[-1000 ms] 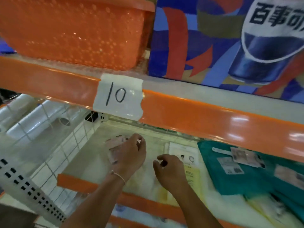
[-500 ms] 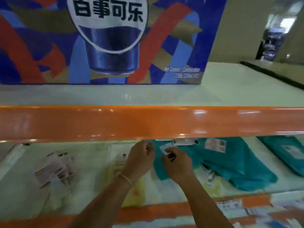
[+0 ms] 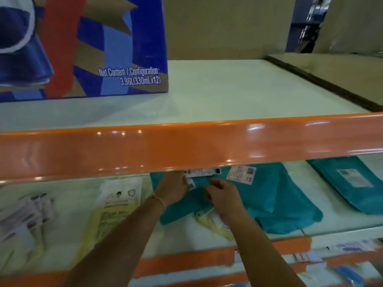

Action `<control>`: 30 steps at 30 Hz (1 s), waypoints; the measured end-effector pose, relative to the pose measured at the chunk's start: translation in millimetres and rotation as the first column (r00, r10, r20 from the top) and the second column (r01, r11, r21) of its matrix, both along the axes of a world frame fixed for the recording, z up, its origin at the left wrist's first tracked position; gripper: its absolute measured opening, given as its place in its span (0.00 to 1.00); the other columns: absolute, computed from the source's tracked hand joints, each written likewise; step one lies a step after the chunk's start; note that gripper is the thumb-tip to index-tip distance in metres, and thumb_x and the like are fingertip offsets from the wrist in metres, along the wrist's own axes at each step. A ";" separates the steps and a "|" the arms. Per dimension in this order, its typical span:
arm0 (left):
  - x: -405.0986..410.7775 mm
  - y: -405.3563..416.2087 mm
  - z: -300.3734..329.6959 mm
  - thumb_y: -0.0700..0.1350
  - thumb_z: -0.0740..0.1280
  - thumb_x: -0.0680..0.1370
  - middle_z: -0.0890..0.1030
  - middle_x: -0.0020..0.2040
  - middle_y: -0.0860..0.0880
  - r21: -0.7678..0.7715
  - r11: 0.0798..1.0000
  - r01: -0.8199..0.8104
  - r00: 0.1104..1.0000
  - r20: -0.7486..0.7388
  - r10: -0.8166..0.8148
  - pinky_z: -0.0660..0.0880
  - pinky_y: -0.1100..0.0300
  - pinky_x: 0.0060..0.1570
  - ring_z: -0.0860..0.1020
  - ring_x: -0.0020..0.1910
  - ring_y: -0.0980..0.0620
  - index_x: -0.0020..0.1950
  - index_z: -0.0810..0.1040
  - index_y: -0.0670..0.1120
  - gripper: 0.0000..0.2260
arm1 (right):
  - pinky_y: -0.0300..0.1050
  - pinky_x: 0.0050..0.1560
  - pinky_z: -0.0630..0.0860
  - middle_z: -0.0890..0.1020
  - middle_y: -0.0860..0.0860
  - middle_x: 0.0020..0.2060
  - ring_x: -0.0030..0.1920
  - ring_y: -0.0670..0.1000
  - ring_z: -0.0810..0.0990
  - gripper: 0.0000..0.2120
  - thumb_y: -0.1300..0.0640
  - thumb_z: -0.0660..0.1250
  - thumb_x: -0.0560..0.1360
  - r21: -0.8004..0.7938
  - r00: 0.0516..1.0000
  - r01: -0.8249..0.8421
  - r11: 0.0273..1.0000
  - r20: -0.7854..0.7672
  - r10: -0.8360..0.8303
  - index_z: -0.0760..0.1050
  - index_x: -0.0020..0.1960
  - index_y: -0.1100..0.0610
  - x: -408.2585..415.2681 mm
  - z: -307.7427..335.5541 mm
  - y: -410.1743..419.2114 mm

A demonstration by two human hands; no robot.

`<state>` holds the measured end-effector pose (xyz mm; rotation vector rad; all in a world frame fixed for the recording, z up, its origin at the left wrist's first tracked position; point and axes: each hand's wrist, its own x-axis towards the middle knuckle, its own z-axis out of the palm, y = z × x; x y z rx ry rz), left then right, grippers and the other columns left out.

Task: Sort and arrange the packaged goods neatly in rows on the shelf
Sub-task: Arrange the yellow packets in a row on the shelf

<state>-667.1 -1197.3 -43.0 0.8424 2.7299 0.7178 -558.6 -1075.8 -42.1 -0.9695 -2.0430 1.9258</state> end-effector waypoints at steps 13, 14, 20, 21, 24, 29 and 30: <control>-37.8 16.1 -18.3 0.46 0.55 0.82 0.80 0.55 0.42 -0.311 0.949 -0.046 0.998 -0.053 0.031 0.75 0.51 0.54 0.78 0.49 0.44 0.57 0.78 0.43 0.14 | 0.56 0.54 0.79 0.80 0.55 0.40 0.42 0.53 0.79 0.09 0.66 0.63 0.77 -0.082 0.984 -0.155 0.984 -0.100 0.146 0.78 0.42 0.56 -7.5 3.4 17.3; -38.2 14.8 -21.3 0.46 0.56 0.81 0.82 0.53 0.43 -0.292 0.954 -0.062 0.997 -0.059 0.046 0.76 0.51 0.52 0.79 0.48 0.44 0.54 0.79 0.44 0.14 | 0.55 0.53 0.79 0.81 0.56 0.41 0.42 0.52 0.79 0.08 0.66 0.63 0.77 -0.073 0.984 -0.157 0.985 -0.100 0.150 0.78 0.44 0.57 -7.4 1.2 16.9; -27.3 1.8 -21.7 0.44 0.61 0.78 0.82 0.49 0.41 -0.080 0.995 -0.055 0.988 -0.149 0.043 0.76 0.55 0.49 0.79 0.46 0.42 0.52 0.80 0.42 0.10 | 0.53 0.52 0.81 0.83 0.55 0.45 0.45 0.53 0.81 0.06 0.64 0.64 0.78 -0.080 0.991 -0.097 0.992 -0.096 0.089 0.80 0.50 0.59 -10.8 -8.2 11.2; -24.8 0.4 -22.0 0.43 0.62 0.78 0.82 0.50 0.40 -0.053 0.998 -0.035 0.985 -0.171 0.025 0.74 0.54 0.53 0.78 0.49 0.41 0.53 0.79 0.41 0.10 | 0.50 0.49 0.81 0.83 0.55 0.44 0.45 0.52 0.81 0.06 0.64 0.64 0.77 -0.075 0.993 -0.085 0.994 -0.092 0.078 0.80 0.51 0.59 -11.4 -9.5 10.1; -18.1 -2.9 -20.6 0.41 0.63 0.78 0.83 0.50 0.41 -0.063 0.998 0.016 0.973 -0.228 -0.030 0.67 0.50 0.63 0.77 0.50 0.40 0.54 0.79 0.43 0.08 | 0.46 0.45 0.81 0.83 0.55 0.43 0.44 0.52 0.82 0.06 0.64 0.65 0.77 -0.052 0.995 -0.047 0.998 -0.092 0.042 0.80 0.47 0.56 -11.9 -11.5 5.6; -7.9 -10.4 -20.0 0.42 0.66 0.76 0.83 0.45 0.40 -0.009 0.998 0.063 0.954 -0.292 -0.063 0.70 0.56 0.44 0.78 0.44 0.40 0.54 0.81 0.45 0.09 | 0.43 0.43 0.80 0.82 0.52 0.42 0.44 0.50 0.81 0.08 0.63 0.66 0.77 -0.025 0.996 0.010 1.000 -0.091 -0.012 0.78 0.43 0.51 -14.1 -12.6 -1.8; -4.8 -11.5 -19.4 0.42 0.66 0.75 0.82 0.45 0.40 -0.009 0.998 0.059 0.957 -0.284 -0.059 0.71 0.56 0.44 0.77 0.44 0.41 0.57 0.81 0.46 0.11 | 0.42 0.43 0.80 0.82 0.51 0.42 0.44 0.50 0.81 0.06 0.63 0.67 0.77 -0.033 0.996 0.015 0.999 -0.087 -0.018 0.79 0.46 0.53 -14.0 -13.0 -2.8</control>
